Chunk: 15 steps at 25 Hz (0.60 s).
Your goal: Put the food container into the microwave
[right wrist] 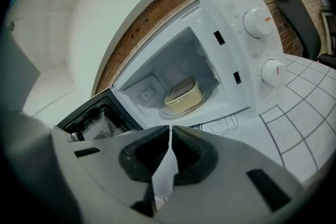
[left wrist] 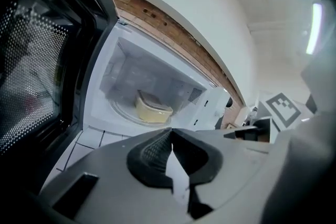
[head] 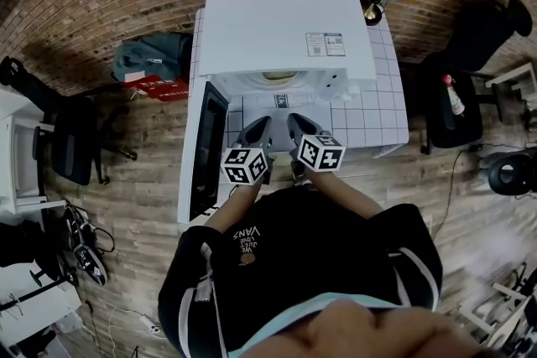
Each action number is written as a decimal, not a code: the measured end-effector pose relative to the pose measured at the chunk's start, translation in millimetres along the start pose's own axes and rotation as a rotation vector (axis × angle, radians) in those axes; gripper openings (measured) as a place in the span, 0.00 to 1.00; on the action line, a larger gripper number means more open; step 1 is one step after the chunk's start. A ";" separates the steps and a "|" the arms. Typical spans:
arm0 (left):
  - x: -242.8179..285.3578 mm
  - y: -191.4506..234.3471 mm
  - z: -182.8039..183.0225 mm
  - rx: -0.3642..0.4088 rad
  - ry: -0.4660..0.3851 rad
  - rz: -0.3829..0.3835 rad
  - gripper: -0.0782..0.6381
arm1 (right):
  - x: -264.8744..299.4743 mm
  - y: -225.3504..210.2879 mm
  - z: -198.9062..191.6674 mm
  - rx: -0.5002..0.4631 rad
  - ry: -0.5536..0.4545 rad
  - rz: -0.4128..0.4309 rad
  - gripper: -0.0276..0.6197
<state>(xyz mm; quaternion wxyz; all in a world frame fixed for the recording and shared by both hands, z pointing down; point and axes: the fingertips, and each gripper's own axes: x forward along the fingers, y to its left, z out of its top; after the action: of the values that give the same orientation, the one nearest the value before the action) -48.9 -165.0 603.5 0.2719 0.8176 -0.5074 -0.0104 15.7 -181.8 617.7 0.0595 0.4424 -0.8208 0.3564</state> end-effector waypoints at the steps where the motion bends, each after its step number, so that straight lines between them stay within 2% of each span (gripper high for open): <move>1: -3.5 -0.9 -1.8 0.002 0.005 -0.009 0.13 | -2.6 2.4 -3.1 0.003 -0.004 -0.006 0.07; 15: -41.5 -14.6 -22.0 0.027 0.055 -0.109 0.13 | -39.0 15.2 -39.2 0.041 -0.053 -0.097 0.07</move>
<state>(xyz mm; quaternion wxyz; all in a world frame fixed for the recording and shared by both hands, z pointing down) -50.6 -115.8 604.9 0.2737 0.8476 -0.4546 0.0043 19.0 -124.7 622.5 0.0458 0.4920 -0.7922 0.3581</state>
